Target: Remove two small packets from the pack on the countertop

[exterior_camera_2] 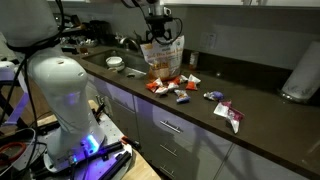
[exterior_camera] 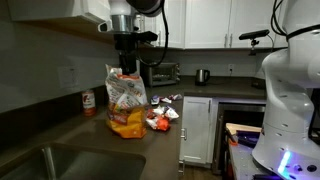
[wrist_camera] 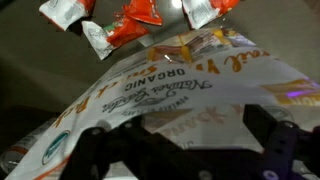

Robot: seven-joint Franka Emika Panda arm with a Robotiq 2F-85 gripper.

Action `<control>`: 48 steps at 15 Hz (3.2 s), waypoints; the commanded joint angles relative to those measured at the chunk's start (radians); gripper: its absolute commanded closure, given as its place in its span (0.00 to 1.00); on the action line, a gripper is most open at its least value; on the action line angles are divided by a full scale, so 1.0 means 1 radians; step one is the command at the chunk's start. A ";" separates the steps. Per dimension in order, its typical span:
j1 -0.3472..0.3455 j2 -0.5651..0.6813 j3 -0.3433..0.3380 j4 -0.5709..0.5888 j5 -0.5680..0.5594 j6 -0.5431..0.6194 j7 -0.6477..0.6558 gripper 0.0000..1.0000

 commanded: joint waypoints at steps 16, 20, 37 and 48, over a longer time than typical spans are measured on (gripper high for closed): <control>-0.045 0.141 0.012 -0.057 -0.016 0.189 -0.144 0.00; -0.053 0.186 0.015 -0.077 0.009 0.249 -0.139 0.00; -0.050 0.333 0.043 -0.080 -0.003 0.316 -0.023 0.25; -0.040 0.200 0.085 -0.090 0.008 0.092 0.055 0.91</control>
